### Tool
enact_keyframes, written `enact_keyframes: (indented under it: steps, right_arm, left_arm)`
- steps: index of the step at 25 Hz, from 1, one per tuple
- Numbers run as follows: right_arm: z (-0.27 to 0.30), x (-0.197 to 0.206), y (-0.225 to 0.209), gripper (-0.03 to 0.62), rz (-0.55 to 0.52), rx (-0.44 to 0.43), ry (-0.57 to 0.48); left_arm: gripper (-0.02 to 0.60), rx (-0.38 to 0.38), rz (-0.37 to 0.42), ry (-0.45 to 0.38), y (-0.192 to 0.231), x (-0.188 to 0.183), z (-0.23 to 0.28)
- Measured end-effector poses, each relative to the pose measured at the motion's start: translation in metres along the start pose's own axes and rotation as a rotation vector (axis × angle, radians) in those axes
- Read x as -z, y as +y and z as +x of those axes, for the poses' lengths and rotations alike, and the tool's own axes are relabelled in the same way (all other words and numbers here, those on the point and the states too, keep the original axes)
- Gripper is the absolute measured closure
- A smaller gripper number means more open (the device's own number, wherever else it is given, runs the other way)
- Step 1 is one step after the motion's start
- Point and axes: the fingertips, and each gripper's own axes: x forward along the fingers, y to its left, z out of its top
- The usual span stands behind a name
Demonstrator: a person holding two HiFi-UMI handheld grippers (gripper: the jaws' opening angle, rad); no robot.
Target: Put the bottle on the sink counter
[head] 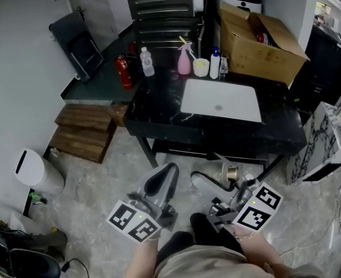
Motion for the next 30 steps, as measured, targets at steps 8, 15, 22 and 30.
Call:
enact_keyframes:
  steps: [8, 15, 22, 30]
  right_arm:
    - [0.035, 0.004, -0.036, 0.253, 0.013, 0.015, 0.027]
    - [0.087, -0.011, -0.087, 0.253, 0.02, -0.02, 0.039]
    - [0.142, -0.036, -0.152, 0.253, -0.024, -0.02, 0.077]
    - [0.19, -0.061, -0.209, 0.253, -0.043, -0.07, 0.105]
  left_arm:
    - [0.575, -0.04, -0.027, 0.004, 0.043, 0.005, 0.016]
    - [0.575, -0.047, -0.008, 0.015, 0.086, 0.005, 0.07]
    - [0.575, -0.064, -0.033, 0.018, 0.139, -0.003, 0.129]
    - [0.575, -0.121, -0.01, 0.006, 0.187, -0.011, 0.186]
